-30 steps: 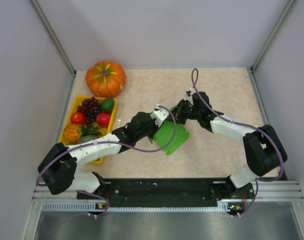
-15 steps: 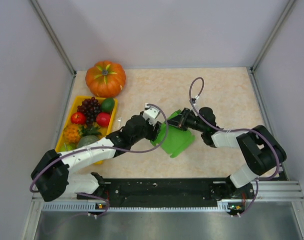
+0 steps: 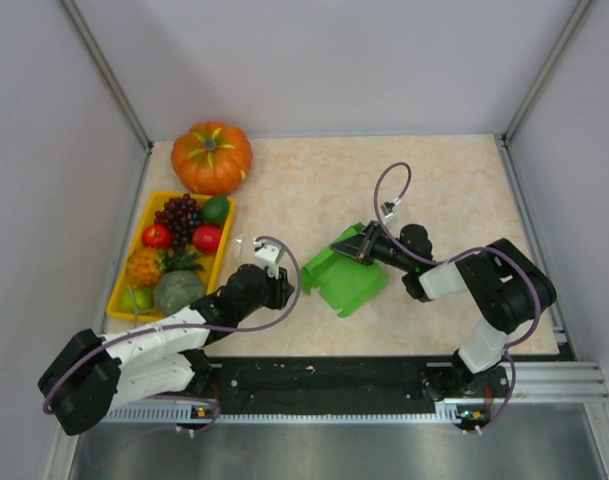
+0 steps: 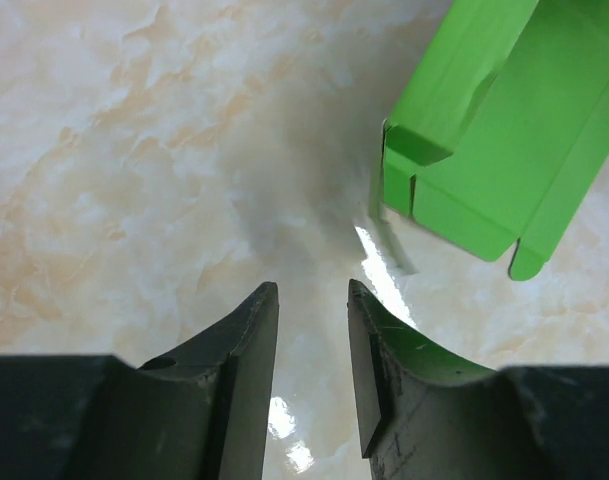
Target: Fold the paper box
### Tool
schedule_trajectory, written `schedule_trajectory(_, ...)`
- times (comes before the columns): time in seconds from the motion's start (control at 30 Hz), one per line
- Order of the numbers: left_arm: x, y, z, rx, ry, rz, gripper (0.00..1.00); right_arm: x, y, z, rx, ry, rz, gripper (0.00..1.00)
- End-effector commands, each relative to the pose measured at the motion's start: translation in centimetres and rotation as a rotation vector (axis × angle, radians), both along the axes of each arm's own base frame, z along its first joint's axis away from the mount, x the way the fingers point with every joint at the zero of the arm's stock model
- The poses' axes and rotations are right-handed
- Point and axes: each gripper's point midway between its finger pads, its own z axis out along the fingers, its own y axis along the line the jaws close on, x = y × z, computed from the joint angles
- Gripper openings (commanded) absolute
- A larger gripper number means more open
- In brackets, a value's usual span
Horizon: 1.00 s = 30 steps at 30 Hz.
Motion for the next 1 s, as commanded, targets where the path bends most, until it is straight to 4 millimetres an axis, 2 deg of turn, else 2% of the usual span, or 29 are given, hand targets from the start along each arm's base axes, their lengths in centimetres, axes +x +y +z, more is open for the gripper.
schedule_trajectory(0.0,1.4,-0.3,0.9,-0.034,-0.053,0.042,0.36,0.4,0.0,1.9,0.041,-0.075,-0.002,0.00)
schedule_trajectory(0.13,1.8,-1.2,1.0,-0.026,-0.055,0.020,0.34,0.5,0.1,2.0,0.042,-0.071,0.001,0.00)
schedule_trajectory(0.27,2.2,-1.8,1.9,-0.054,-0.069,0.023,0.39,0.6,0.2,2.0,0.043,-0.070,0.003,0.00)
schedule_trajectory(0.5,3.2,-5.0,2.6,-0.022,-0.107,-0.085,0.42,0.6,0.3,1.5,0.058,-0.045,-0.001,0.00)
schedule_trajectory(0.6,3.0,-6.5,3.0,-0.022,-0.132,-0.133,0.44,0.5,0.1,1.1,0.059,-0.033,-0.008,0.00)
schedule_trajectory(0.87,3.9,-7.2,2.3,0.024,-0.134,-0.084,0.47,0.2,-0.2,0.5,0.043,-0.006,-0.024,0.00)
schedule_trajectory(0.97,4.1,-7.4,2.7,0.019,-0.148,-0.056,0.54,0.3,-0.5,0.1,0.040,0.019,-0.045,0.00)
